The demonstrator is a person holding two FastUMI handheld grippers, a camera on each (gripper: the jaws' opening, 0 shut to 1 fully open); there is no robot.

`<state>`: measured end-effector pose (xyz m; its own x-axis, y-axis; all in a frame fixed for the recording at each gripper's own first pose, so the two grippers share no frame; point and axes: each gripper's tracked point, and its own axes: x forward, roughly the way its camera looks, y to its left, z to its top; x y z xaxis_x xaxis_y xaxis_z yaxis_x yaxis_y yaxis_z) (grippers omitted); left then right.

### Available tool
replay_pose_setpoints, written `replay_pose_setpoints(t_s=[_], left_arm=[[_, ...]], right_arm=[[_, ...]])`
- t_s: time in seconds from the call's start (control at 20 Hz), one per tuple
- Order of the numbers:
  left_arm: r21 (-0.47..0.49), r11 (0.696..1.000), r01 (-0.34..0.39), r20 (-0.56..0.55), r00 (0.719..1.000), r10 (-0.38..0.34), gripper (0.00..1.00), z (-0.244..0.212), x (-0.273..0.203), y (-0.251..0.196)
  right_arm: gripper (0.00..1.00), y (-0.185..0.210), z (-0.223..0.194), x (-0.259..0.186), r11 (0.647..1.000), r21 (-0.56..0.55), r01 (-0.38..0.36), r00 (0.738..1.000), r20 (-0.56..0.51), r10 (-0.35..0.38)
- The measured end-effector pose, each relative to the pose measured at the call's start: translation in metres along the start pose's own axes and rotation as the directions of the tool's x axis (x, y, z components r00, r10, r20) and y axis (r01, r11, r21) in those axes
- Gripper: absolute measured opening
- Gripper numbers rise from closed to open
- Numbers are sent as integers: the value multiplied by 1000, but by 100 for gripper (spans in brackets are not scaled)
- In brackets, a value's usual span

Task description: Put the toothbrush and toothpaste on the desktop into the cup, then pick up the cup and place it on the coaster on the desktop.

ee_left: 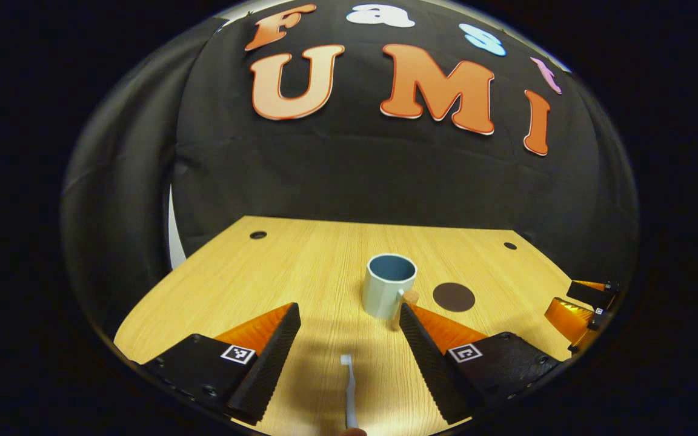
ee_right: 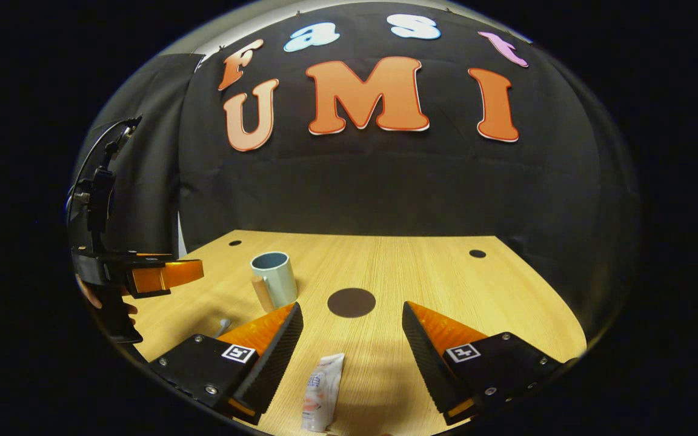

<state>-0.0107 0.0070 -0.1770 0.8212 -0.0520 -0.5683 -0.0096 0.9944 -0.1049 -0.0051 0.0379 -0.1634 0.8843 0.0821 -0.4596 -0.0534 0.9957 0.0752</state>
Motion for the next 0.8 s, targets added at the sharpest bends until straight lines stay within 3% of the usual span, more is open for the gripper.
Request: replay_pose_setpoints(t_s=[0.45,0.7,0.8], left_arm=[[92,996,18,-237,971,5,98,-54,6,6],[62,996,59,-374,927,-32,98,-96,4,-6],[91,995,43,-412,911,-2,98,-112,6,-3]], right_arm=[[96,26,-71,6,998,-13,-59,970,-235,55],[95,26,-92,3,997,-59,-45,951,-309,24],[93,30,-105,2,997,-50,-56,939,-341,35]])
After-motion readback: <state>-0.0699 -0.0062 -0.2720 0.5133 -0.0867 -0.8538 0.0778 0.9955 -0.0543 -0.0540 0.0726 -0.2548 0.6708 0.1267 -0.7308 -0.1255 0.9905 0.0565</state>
